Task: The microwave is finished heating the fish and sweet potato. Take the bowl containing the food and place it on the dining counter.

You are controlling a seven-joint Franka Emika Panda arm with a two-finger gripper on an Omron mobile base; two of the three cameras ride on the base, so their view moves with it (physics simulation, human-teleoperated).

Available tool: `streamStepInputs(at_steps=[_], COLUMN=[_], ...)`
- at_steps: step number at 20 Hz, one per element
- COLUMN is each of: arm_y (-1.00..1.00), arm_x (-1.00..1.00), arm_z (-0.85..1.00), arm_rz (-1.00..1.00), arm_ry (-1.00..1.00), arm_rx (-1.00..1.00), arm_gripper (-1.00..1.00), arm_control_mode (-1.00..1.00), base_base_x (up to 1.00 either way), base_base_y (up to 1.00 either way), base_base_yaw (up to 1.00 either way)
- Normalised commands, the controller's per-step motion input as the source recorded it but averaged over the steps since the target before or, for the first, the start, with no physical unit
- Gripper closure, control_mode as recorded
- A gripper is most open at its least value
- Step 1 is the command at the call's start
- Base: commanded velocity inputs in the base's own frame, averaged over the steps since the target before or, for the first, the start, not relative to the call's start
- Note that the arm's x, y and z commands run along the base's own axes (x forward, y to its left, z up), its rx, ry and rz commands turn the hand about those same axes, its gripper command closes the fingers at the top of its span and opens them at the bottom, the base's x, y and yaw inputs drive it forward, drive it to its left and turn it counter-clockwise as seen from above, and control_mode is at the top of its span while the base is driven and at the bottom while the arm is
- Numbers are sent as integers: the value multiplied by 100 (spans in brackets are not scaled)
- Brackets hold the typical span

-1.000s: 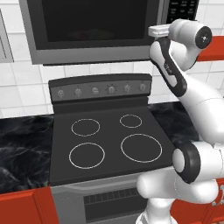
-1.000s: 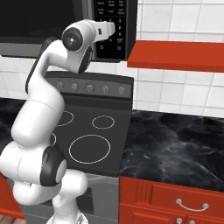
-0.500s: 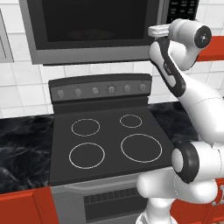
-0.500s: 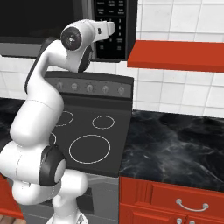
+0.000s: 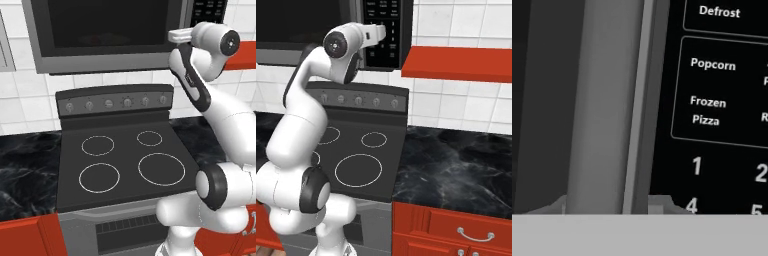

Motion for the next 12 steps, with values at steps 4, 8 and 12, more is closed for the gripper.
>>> streamStepInputs(at_steps=[4, 8, 12], arm_y=[6, 31, 49], arm_x=[-19, -49, -65], arm_z=[2, 22, 37], arm_rz=[0, 0, 0], arm_ry=[0, 0, 0], arm_rx=[0, 0, 0], arm_gripper=[100, 100, 100], arm_control_mode=[-100, -100, -100], base_base_x=[0, 0, 0], base_base_y=[0, 0, 0], base_base_yaw=[0, 0, 0])
